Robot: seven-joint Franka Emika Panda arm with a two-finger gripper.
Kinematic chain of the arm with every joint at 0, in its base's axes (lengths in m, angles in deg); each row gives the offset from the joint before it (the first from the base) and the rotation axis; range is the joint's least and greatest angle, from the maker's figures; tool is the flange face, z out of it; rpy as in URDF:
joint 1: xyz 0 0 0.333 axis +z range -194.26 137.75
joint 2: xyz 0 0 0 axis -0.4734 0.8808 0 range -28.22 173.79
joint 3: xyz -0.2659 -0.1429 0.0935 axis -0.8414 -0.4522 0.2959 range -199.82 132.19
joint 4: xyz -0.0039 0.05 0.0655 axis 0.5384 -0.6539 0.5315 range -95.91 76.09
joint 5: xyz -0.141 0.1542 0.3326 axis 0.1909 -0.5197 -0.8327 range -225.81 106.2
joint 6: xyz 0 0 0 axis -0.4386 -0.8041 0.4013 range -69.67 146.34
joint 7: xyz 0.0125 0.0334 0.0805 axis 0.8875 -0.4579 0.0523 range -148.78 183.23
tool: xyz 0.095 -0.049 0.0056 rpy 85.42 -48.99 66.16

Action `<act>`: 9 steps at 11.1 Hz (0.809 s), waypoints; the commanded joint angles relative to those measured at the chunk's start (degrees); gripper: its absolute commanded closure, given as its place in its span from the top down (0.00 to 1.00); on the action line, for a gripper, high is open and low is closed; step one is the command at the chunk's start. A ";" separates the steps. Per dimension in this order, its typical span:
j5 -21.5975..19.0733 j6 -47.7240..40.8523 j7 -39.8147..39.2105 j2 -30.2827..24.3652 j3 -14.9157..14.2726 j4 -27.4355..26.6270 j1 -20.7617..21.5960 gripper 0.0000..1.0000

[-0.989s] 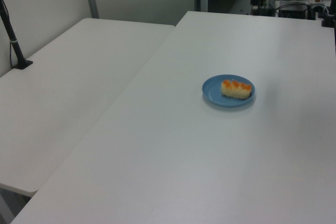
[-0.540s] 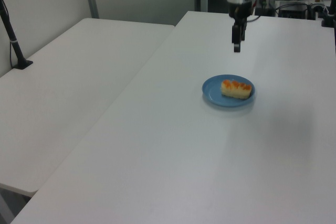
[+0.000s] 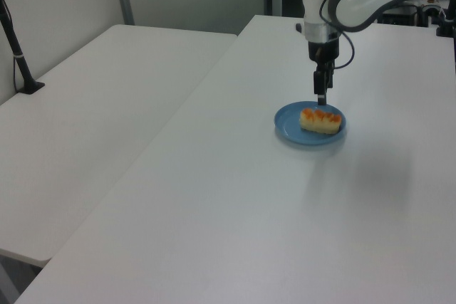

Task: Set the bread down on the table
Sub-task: 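Lower the gripper onto the glazed bread roll on the blue plate and grasp it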

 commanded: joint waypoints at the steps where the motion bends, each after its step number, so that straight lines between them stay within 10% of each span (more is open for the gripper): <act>1: 1.12 4.38 4.85 3.46 0.55 -0.35 0.37 1.00; 3: 1.47 6.13 5.72 5.13 0.82 -0.44 0.46 1.00; 6: 1.47 6.41 5.99 5.75 0.91 -0.27 0.29 0.43; 9: 1.47 6.06 5.47 4.97 0.91 -0.09 -0.24 0.34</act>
